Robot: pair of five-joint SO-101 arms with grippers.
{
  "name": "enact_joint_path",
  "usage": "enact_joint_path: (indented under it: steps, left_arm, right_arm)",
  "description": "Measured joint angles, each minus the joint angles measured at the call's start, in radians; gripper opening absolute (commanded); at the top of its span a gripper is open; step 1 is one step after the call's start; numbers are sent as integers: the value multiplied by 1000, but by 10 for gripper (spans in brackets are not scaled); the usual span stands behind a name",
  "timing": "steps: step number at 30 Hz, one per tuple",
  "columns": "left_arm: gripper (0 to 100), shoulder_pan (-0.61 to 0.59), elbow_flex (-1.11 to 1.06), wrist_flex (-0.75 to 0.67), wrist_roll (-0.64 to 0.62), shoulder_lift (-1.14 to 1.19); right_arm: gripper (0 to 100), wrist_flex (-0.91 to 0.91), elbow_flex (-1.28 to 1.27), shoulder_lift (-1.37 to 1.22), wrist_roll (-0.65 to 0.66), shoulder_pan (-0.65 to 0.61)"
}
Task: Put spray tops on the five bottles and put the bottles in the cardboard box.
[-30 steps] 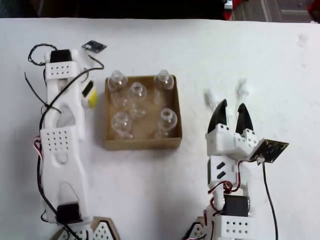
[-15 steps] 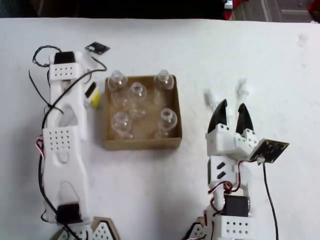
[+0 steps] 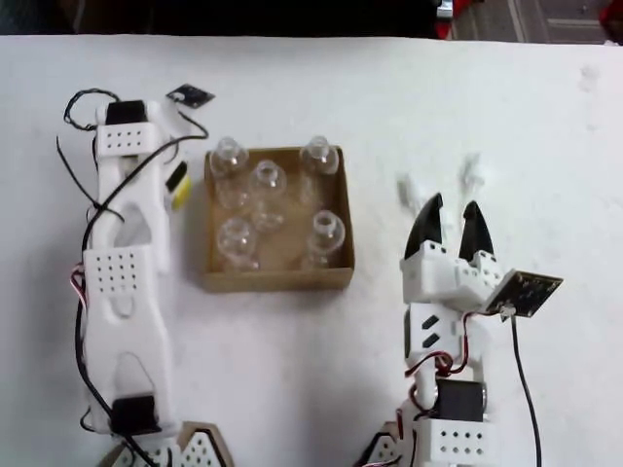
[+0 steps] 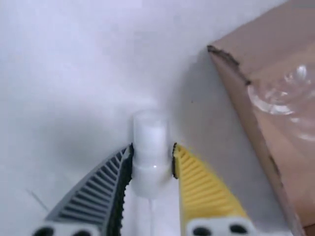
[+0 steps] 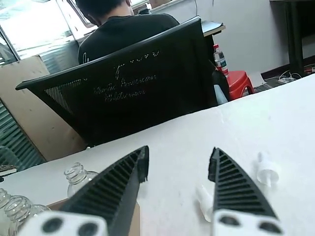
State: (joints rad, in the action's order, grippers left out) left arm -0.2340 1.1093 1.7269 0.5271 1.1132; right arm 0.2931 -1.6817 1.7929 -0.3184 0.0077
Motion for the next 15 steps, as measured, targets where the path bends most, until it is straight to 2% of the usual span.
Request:
enact_joint_path:
  steps: [5, 15]
  left_arm:
    - [38, 8, 0, 44, -8, -15]
    - [37, 15, 0, 52, -275, -310]
  right_arm:
    - [180, 0, 0, 0, 0, -2]
    - [180, 0, 0, 0, 0, -2]
